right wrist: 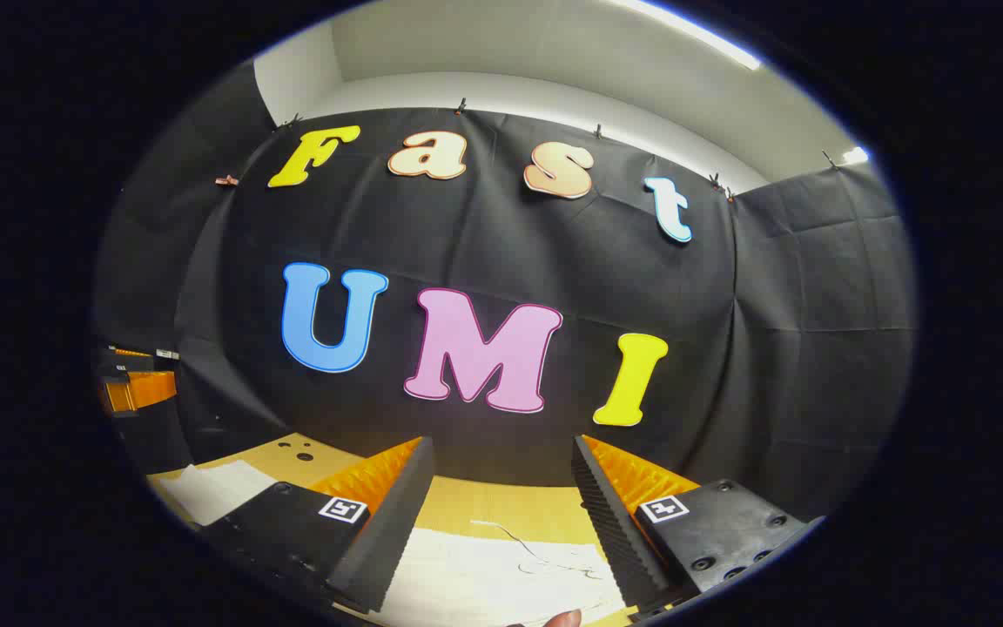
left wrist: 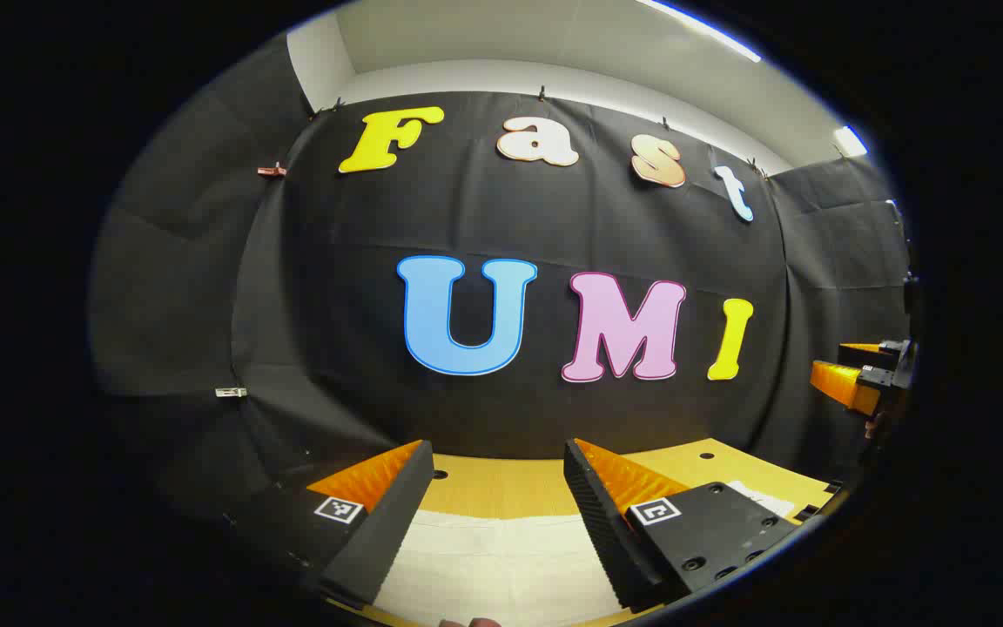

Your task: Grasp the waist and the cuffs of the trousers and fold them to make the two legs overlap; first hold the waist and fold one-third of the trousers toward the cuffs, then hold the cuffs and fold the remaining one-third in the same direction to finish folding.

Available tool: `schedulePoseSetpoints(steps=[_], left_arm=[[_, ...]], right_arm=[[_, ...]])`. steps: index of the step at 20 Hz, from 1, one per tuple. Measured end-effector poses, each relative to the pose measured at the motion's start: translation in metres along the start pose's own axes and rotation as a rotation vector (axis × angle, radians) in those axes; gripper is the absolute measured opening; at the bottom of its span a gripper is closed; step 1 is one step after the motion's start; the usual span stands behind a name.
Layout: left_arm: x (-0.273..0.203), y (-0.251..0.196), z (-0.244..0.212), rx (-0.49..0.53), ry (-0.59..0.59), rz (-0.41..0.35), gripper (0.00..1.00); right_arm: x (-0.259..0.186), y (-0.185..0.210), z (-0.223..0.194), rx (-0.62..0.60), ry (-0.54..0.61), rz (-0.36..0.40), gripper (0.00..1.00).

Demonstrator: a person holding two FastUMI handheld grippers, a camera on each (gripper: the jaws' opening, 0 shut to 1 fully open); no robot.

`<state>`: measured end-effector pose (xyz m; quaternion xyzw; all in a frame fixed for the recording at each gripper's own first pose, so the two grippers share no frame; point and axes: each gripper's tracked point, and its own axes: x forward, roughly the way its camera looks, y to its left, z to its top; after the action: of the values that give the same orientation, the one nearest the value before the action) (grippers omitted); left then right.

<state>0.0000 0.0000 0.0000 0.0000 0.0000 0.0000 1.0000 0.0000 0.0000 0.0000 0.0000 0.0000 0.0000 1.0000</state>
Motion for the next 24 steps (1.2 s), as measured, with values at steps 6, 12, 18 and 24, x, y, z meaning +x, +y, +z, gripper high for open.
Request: schedulePoseSetpoints(steps=[6, 12, 18, 24], left_arm=[[0.003, 0.002, -0.003, -0.008, -0.001, -0.013, 0.95], [0.002, 0.000, -0.004, 0.011, -0.005, -0.030, 0.95], [-0.002, 0.005, -0.011, 0.047, -0.001, -0.042, 0.95], [-0.007, 0.021, -0.061, 0.281, 0.119, -0.108, 0.96]], right_arm=[[0.002, 0.002, -0.003, -0.013, 0.002, -0.003, 0.97], [0.005, 0.003, -0.009, -0.024, 0.009, -0.001, 0.97], [0.001, 0.006, -0.018, -0.067, 0.016, 0.017, 0.97], [-0.012, -0.015, -0.063, -0.260, 0.072, 0.027, 0.97]])
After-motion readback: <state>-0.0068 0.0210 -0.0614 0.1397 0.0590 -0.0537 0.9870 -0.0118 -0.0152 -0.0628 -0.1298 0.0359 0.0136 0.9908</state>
